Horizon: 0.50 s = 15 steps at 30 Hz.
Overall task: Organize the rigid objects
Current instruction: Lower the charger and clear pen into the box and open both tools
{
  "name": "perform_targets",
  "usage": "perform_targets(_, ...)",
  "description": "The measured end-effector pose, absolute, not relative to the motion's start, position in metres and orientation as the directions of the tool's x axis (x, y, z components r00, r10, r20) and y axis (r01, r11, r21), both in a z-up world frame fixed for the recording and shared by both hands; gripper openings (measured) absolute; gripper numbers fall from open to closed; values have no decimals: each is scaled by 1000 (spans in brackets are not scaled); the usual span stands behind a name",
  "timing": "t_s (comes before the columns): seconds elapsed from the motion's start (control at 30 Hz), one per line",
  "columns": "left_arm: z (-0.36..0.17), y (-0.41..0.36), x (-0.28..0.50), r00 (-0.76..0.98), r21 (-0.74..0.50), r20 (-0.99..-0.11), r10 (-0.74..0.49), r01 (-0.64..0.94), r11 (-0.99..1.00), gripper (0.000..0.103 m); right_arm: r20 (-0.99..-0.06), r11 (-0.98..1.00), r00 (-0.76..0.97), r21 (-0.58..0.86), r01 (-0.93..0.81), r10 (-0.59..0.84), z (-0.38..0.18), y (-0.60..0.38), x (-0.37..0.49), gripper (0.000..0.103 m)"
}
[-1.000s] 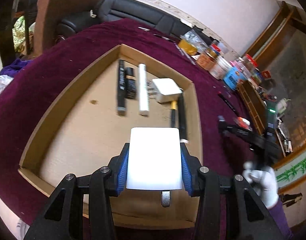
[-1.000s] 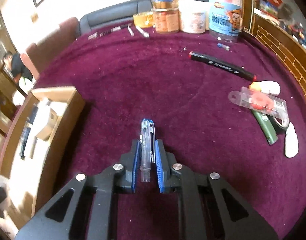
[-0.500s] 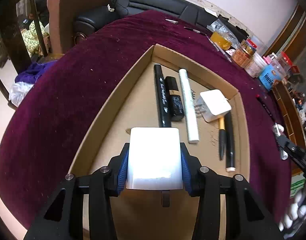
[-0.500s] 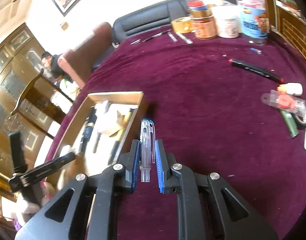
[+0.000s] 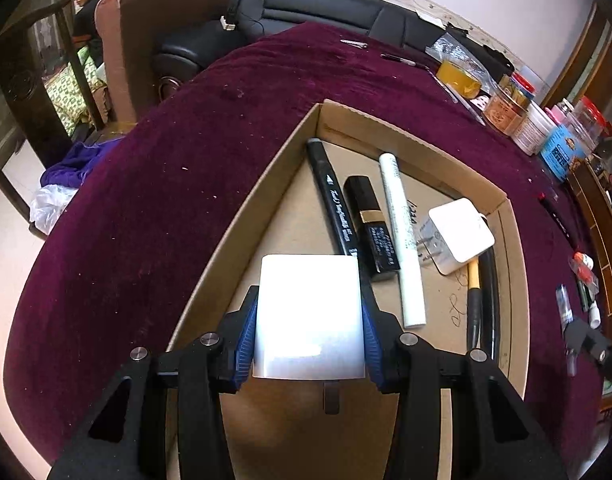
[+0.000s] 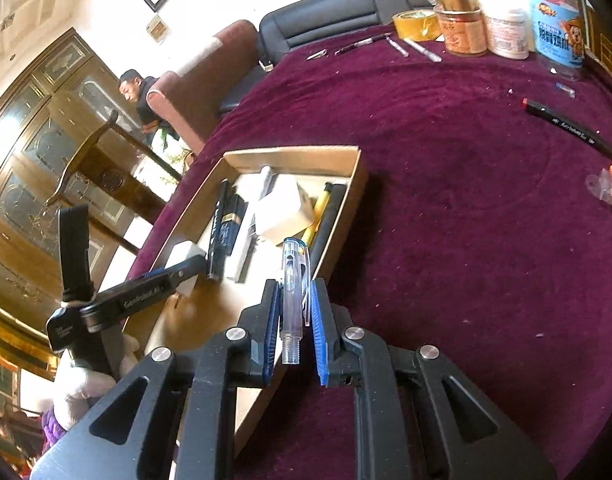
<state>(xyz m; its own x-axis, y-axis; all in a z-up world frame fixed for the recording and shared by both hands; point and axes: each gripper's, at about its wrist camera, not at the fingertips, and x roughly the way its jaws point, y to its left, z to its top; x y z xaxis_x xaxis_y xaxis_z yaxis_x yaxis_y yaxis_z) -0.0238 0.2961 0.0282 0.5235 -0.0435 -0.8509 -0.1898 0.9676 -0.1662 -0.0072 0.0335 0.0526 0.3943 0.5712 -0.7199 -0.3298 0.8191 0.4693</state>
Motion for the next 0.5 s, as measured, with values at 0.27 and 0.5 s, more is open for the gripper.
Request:
perform_targets(0.27, 58, 317, -65, 626, -317, -768, -136, -187, 930, 47, -725, 791, 333, 488, -370, 603, 48, 56, -14, 14)
perform_targets(0.5, 70, 336, -126, 700, -371, -706, -110, -234, 899, 53, -756, 772, 250, 480, -416, 605, 37, 97, -19, 14)
